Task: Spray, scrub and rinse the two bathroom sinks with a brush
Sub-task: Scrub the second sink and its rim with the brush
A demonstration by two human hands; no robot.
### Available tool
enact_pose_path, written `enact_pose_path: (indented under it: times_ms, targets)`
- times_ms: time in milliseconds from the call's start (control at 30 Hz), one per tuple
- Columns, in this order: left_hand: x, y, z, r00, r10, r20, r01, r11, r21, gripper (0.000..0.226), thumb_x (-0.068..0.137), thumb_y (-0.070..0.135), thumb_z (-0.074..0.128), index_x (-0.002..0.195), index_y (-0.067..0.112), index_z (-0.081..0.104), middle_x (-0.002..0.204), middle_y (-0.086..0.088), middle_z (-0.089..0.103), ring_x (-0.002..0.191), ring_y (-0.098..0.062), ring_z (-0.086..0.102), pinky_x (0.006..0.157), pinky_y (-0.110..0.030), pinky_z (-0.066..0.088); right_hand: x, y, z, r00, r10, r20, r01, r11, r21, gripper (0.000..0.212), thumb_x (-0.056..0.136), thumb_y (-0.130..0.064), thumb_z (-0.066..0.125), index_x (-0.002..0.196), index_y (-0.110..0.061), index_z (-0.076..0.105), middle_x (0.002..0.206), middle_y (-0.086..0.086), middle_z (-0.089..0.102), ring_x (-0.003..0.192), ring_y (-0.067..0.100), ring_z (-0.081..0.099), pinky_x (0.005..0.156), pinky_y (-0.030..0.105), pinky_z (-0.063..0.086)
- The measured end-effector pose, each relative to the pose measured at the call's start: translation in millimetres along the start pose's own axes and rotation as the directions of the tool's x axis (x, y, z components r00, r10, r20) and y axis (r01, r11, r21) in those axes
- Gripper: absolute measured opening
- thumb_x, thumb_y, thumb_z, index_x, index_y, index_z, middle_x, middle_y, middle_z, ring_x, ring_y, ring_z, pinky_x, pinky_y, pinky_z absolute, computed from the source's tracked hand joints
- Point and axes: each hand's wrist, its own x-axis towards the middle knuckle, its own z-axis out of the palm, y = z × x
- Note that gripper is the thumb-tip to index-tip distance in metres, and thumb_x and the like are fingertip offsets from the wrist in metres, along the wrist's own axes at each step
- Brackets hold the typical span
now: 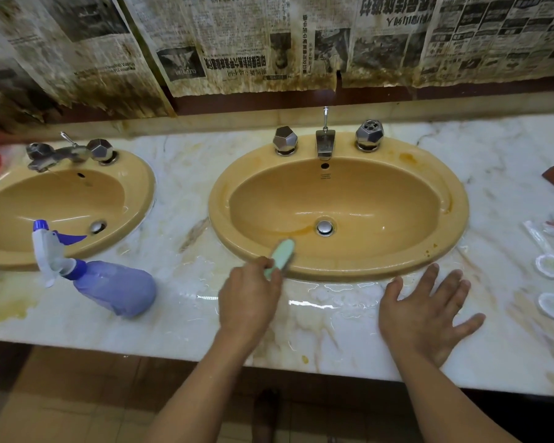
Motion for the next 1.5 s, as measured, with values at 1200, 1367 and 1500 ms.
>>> enact_pose_path:
  times_ms: [1200,1367,1500]
  targets:
    - [-64.2,15.8,16.2,0.946,0.23,0.228,-0.09,0.864,-0.496,0.072,0.1,0.009,0.046,0.156,0.025,0.005,0.09,0.003,0.055,0.07,-0.01,0.062,0.057,-0.024,0.048,-35.1,-1.3,-73.9,0.837,-0.363,0.408,-0.061,0.68,0.731,0.026,0.103,-0.035,0.054,0.109,-0.024,0.077,0.109,-0.013,0.071,0.104,0.01,0.061,0.084,0.025,0.041]
    - [-80.5,16.0,20.9,0.885,0.386,0.26,-0.197,0.818,-0.541,0.084,0.104,0.014,0.051,0.157,0.036,-0.01,0.092,0.009,0.054,0.069,-0.002,0.062,0.057,-0.018,0.045,-50.5,-27.9,-96.4,0.71,-0.437,0.552,-0.294,0.528,0.796,0.028,0.099,-0.043,0.061,0.09,-0.026,0.081,0.098,-0.011,0.077,0.098,-0.002,0.064,0.079,0.018,0.044]
    - [-80.6,11.7,18.9,0.872,0.419,0.252,-0.222,0.798,-0.56,0.104,0.102,0.012,0.057,0.155,0.041,-0.027,0.093,0.007,0.061,0.078,-0.007,0.069,0.067,-0.02,0.053,-49.0,-35.6,-105.1,0.63,-0.406,0.662,-0.408,0.553,0.727,0.025,0.097,-0.033,0.067,0.1,-0.01,0.078,0.099,0.002,0.075,0.096,0.006,0.064,0.072,0.02,0.042]
